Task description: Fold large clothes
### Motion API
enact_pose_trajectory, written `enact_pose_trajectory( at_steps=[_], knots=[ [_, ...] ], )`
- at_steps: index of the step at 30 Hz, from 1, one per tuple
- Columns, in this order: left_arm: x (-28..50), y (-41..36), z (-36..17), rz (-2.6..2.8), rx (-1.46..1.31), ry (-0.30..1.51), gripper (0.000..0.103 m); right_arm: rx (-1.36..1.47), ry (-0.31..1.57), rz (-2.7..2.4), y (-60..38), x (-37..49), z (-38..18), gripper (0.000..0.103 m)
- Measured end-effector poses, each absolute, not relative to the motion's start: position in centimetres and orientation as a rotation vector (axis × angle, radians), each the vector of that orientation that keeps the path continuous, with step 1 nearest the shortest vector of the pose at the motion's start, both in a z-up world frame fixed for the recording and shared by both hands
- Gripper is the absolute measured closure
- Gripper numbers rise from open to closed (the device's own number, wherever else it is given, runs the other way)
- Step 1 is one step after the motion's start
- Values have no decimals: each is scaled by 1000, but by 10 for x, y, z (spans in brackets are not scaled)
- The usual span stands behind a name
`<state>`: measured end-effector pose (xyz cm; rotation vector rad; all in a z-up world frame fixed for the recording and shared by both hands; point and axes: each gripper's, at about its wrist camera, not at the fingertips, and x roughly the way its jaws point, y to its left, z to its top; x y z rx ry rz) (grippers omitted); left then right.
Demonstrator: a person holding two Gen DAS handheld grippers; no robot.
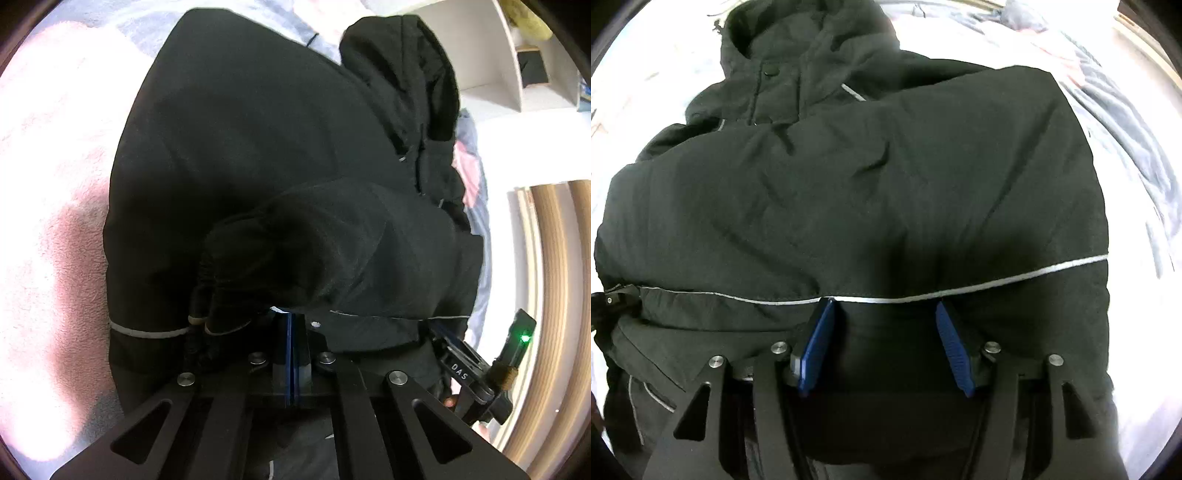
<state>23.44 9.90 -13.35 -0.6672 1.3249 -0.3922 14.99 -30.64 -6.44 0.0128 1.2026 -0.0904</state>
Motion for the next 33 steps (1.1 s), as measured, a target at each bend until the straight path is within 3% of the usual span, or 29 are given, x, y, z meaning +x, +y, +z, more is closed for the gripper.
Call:
enact_pose_trajectory(
  at_steps=[2, 5, 7, 9, 11, 19, 25, 33],
  knots=[
    [231, 95, -123, -386, -620, 1308, 101, -5, 1252, -96, -302, 153, -55, 42],
    [226, 90, -104, -414, -555, 1271, 93, 5, 1282, -53, -296, 134, -24, 42],
    [219, 90, -87, -425, -512, 1226, 81, -13, 1250, -44, -295, 114, 7, 42],
    [208, 93, -70, -424, -494, 1171, 52, -20, 1214, -50, -298, 93, 41, 42],
    [199, 100, -59, -411, -513, 1130, 40, 1, 1189, -56, -306, 76, 72, 42],
    [165, 107, -36, -378, -510, 1075, 40, 40, 1193, -192, -346, 11, 213, 41],
    [137, 97, -41, -396, -357, 1074, 40, 5, 1156, -245, -342, -60, 309, 32],
    [127, 93, -20, -415, -356, 1053, 40, -43, 951, -240, -315, -114, 363, 26]
  ],
)
